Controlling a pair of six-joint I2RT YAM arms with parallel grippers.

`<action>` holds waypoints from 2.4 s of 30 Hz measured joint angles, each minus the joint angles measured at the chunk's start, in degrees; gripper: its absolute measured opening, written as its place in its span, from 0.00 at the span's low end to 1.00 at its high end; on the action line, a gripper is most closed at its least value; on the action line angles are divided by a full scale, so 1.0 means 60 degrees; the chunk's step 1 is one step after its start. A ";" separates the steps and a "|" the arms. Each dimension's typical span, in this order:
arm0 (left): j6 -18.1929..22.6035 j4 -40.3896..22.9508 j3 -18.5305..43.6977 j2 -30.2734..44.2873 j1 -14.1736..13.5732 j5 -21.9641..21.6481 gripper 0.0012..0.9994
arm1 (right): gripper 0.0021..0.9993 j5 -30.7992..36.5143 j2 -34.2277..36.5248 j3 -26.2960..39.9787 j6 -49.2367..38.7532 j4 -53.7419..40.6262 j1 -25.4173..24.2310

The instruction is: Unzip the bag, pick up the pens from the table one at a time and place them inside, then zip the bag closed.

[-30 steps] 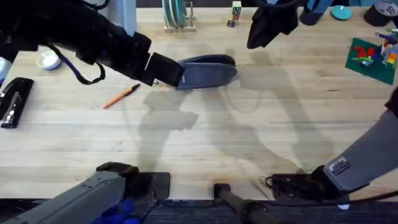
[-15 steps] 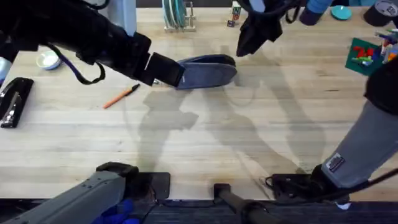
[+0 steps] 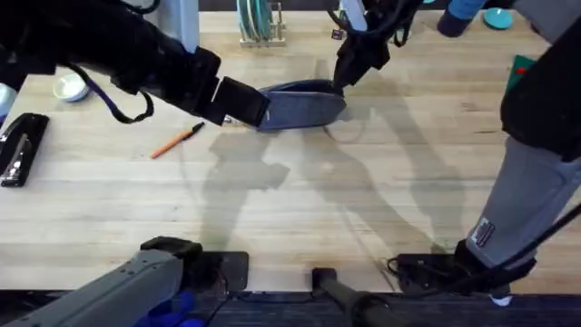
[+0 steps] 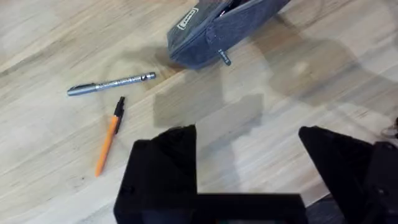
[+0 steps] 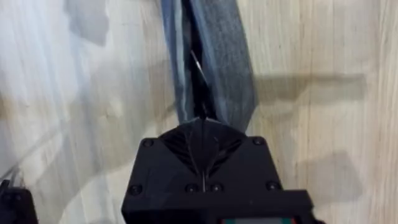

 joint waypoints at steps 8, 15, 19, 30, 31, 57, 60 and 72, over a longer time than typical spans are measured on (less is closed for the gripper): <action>0.0000 0.0030 0.0000 -0.0001 0.0000 0.0000 1.00 | 0.03 -0.0426 0.0298 -0.0004 0.0003 0.0298 0.0000; 0.0000 0.0033 -0.0002 -0.0001 0.0000 0.0000 1.00 | 0.03 -0.0752 0.0482 0.0000 0.0000 0.0389 0.0000; 0.0000 0.0033 0.0000 -0.0001 0.0000 0.0000 1.00 | 0.03 -0.0973 0.0818 0.0000 0.0001 0.0389 0.0037; 0.0000 0.0033 0.0000 -0.0001 0.0000 0.0000 1.00 | 0.14 -0.1033 0.0922 0.0000 0.0006 0.0385 0.0087; 0.0000 0.0033 -0.0004 0.0001 0.0000 0.0000 1.00 | 0.25 -0.1056 0.0925 0.0000 -0.0003 0.0376 0.0087; 0.0000 0.0090 -0.0004 0.0001 0.0000 0.0000 1.00 | 1.00 -0.1230 0.0923 0.0000 0.0138 0.0400 0.0109; 0.0000 0.0269 -0.0004 0.0001 0.0000 0.0000 1.00 | 1.00 -0.1233 0.0925 0.0000 0.0292 0.0404 0.0106; 0.0004 0.0539 -0.0004 0.0003 0.0000 0.0000 1.00 | 1.00 -0.1292 0.0479 0.0000 0.0817 0.0384 0.0035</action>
